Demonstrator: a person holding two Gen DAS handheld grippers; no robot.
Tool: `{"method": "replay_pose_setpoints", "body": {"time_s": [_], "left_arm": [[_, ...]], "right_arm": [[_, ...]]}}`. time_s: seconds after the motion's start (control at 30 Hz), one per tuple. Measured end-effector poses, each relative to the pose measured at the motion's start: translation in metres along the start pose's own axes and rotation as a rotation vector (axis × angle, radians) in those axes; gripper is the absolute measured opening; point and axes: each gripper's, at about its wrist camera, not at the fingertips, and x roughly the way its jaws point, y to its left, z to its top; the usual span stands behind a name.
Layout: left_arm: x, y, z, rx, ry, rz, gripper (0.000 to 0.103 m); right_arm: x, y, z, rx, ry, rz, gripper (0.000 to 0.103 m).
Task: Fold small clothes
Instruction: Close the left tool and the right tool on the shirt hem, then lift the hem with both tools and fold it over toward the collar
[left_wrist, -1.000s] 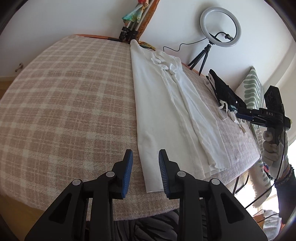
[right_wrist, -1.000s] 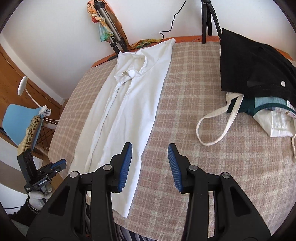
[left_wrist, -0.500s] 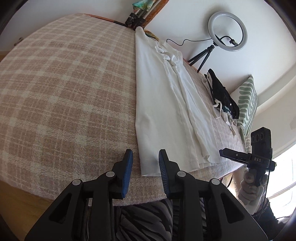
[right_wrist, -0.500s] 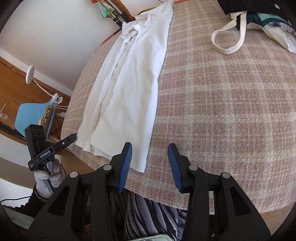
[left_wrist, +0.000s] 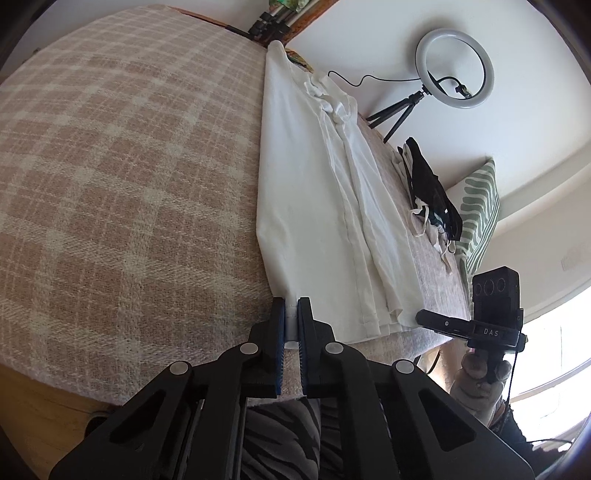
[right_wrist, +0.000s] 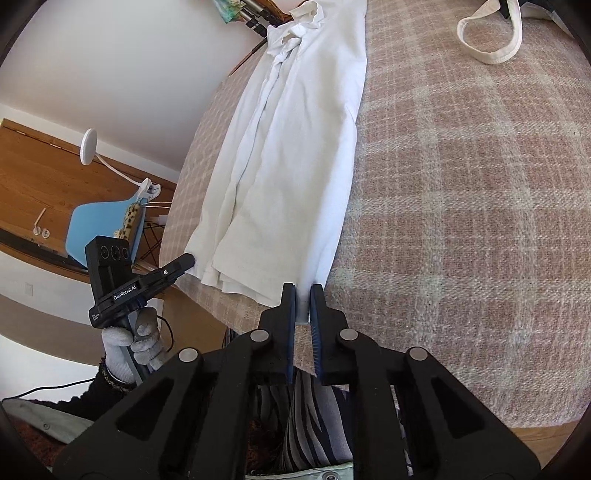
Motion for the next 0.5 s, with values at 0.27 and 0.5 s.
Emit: {"method": "replay_pose_setpoints", "body": {"time_s": [0.27, 0.5], "left_arm": [[-0.01, -0.006, 0.006, -0.006, -0.026, -0.04, 0.004], [-0.01, -0.021, 0.026, 0.011, -0.05, -0.082, 0.004]], "right_arm": [[-0.023, -0.006, 0.007, 0.046, -0.084, 0.121, 0.007], [-0.028, 0.002, 0.021, 0.022, -0.119, 0.133, 0.007]]}}
